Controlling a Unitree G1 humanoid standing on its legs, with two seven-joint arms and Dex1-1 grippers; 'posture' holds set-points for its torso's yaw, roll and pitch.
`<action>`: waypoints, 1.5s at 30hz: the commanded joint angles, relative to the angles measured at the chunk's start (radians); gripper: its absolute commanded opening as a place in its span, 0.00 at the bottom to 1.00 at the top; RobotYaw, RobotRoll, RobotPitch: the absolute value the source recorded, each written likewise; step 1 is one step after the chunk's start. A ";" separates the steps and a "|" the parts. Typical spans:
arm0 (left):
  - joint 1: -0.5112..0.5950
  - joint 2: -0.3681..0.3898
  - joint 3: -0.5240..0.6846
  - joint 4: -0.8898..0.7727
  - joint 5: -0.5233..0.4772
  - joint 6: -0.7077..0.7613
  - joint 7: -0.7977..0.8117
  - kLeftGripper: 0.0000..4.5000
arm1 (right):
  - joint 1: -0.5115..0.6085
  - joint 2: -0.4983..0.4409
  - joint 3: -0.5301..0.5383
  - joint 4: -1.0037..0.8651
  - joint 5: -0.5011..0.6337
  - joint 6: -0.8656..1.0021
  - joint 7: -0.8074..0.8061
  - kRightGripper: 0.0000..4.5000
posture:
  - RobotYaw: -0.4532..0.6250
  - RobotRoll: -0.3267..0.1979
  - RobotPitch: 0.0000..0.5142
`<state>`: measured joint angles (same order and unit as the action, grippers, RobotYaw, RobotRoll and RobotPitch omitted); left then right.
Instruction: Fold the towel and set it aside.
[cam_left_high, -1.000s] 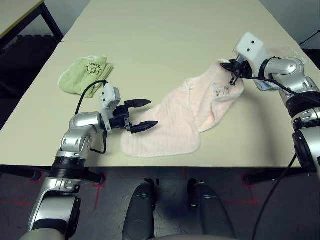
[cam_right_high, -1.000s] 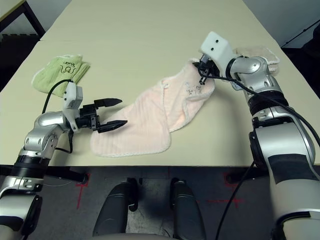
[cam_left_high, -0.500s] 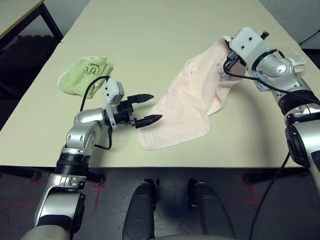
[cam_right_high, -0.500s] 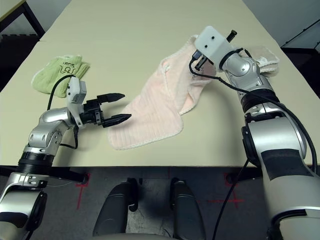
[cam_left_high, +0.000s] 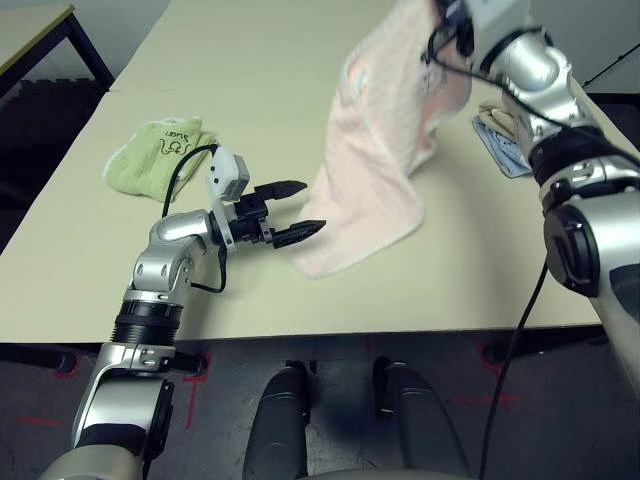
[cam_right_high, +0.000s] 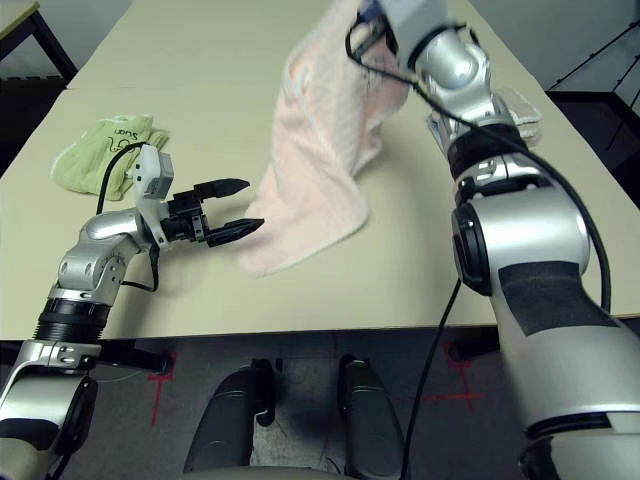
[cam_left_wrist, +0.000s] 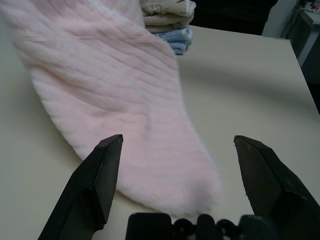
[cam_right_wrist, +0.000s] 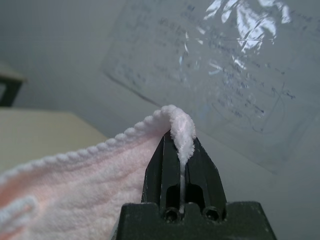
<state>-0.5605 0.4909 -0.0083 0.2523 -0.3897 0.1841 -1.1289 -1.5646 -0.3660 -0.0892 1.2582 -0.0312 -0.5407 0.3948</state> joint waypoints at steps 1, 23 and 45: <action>0.002 -0.003 -0.004 0.006 0.011 -0.002 0.007 1.00 | -0.041 0.024 -0.116 -0.035 0.163 -0.014 0.176 0.00 | 0.44 0.62 0.32; -0.162 -0.136 0.009 0.237 0.106 -0.162 0.205 1.00 | -0.244 0.019 -0.116 -0.065 0.167 0.221 0.143 0.00 | 0.44 0.62 0.34; -0.405 -0.306 0.010 0.644 0.234 -0.371 0.388 1.00 | -0.287 0.121 -0.197 -0.163 0.324 0.624 0.093 0.00 | 0.47 0.62 0.36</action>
<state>-0.9610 0.1940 0.0096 0.8708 -0.1839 -0.1766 -0.7680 -1.8249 -0.2531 -0.2855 1.1275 0.2780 0.0568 0.4985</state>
